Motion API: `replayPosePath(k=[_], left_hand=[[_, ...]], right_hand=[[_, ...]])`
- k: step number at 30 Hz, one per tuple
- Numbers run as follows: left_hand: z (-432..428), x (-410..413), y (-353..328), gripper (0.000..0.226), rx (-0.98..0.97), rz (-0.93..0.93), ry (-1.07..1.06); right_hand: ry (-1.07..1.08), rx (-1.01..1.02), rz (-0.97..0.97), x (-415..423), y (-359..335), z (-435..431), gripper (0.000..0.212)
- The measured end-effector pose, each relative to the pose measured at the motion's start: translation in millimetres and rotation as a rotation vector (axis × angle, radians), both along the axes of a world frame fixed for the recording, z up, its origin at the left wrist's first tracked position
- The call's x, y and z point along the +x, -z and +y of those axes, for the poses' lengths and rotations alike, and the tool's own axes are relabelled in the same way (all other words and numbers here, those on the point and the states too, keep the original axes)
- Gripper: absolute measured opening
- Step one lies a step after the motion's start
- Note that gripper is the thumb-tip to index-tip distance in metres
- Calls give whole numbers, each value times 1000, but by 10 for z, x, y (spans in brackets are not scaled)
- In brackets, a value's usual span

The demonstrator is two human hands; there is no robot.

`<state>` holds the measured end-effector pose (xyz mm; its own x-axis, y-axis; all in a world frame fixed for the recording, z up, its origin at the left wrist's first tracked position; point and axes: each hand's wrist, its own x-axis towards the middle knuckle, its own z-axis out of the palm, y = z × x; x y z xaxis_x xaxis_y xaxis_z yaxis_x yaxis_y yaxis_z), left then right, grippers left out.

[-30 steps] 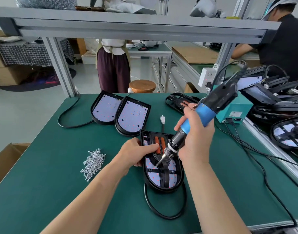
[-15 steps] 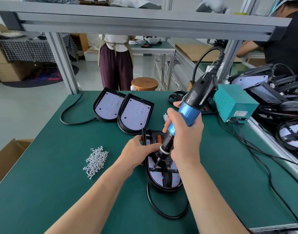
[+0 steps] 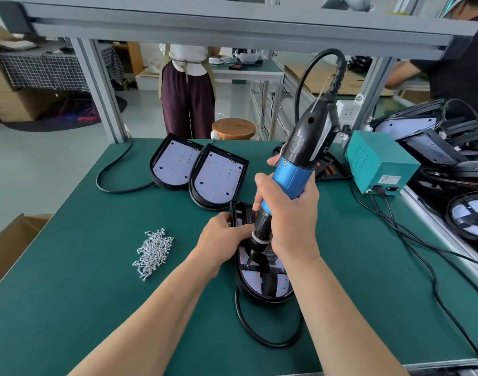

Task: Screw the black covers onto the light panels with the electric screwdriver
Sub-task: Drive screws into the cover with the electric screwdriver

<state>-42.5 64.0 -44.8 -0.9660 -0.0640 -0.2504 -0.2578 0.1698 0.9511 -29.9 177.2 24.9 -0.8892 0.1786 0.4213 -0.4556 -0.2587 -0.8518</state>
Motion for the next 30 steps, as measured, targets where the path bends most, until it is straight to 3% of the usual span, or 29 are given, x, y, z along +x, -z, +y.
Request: replayPosePath(k=[10, 17, 21, 25, 27, 30], left_hand=[[10, 19, -14, 56, 22, -2, -21], [4, 40, -43, 61, 5, -2, 7], [-10, 29, -38, 65, 8, 14, 24], [-24, 16, 3, 53, 20, 22, 28], [-36, 2, 33, 43, 16, 22, 31], [-41, -4, 44, 46, 22, 10, 35]], right_hand=[[-124, -23, 27, -9, 39, 7, 18], [-259, -19, 23, -13, 46, 78, 35], [-321, -69, 36, -6, 32, 123, 40], [-364, -153, 74, -27, -50, 185, 33], [-343, -232, 69, -70, -94, 241, 32], [-281, -340, 38, -149, -107, 359, 31]])
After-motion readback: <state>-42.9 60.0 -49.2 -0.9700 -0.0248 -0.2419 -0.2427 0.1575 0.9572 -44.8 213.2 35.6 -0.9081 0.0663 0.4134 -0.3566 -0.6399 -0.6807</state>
